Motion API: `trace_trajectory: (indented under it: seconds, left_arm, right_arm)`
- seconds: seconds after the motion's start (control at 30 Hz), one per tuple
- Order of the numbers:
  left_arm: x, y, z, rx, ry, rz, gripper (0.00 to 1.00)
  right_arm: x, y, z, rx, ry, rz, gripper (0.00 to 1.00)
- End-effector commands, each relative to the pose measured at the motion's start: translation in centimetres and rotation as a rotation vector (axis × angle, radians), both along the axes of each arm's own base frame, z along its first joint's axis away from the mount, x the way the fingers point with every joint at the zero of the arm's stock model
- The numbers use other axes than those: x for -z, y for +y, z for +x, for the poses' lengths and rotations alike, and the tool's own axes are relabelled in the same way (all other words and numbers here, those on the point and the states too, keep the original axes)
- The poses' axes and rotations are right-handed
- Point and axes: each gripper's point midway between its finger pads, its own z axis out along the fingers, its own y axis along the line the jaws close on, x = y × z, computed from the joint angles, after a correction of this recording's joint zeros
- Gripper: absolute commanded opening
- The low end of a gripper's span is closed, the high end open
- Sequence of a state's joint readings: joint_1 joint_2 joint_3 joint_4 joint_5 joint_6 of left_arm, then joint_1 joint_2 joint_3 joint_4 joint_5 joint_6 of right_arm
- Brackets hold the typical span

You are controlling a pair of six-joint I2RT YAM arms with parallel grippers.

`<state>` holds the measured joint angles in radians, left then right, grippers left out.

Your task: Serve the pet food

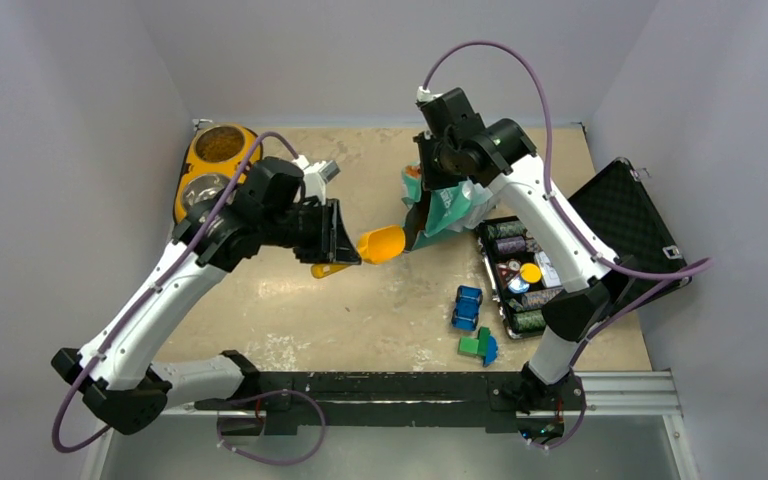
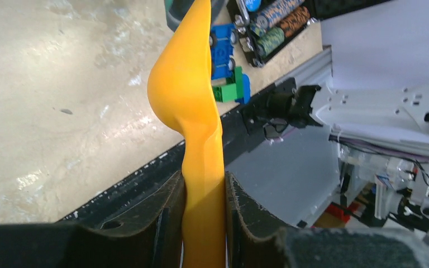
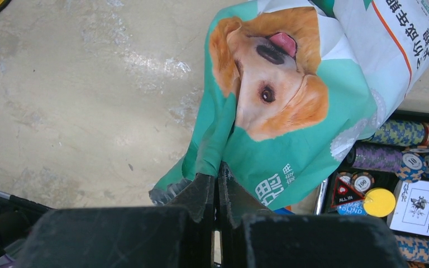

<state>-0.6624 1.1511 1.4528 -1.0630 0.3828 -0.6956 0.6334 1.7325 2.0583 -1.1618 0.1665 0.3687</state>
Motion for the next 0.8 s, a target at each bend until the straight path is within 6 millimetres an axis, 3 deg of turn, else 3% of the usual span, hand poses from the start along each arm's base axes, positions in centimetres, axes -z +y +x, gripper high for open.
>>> trace_trajectory:
  seconds: [0.0,0.1,0.3,0.43,0.6,0.77]
  left_arm:
    - [-3.1,-0.7,3.6,-0.079,-0.147,-0.016,0.0]
    - [-3.9,-2.0,4.0,-0.041,-0.161,-0.018,0.0]
    - [-3.1,-3.5,4.7,-0.002,-0.149,0.025,0.0]
    - [-1.3,-3.6,5.9,-0.029,-0.109,0.123,0.0]
    - [2.6,-3.4,9.5,-0.232,0.002,0.283,0.0]
    - [5.5,-5.6,9.7,-0.362,0.305,0.235,0.0]
  right_arm:
    - [-5.1,0.9,0.2,-0.012,-0.155,0.102,0.0]
    - [-5.3,1.2,0.1,-0.02,-0.159,0.105,0.0]
    - [-5.9,1.8,-0.1,-0.029,-0.17,0.112,0.0]
    - [-6.5,2.2,-0.4,-0.037,-0.178,0.122,0.0]
    - [-8.0,3.0,-1.1,-0.054,-0.207,0.151,0.0]
    - [-9.4,4.3,-1.7,-0.085,-0.231,0.177,0.0]
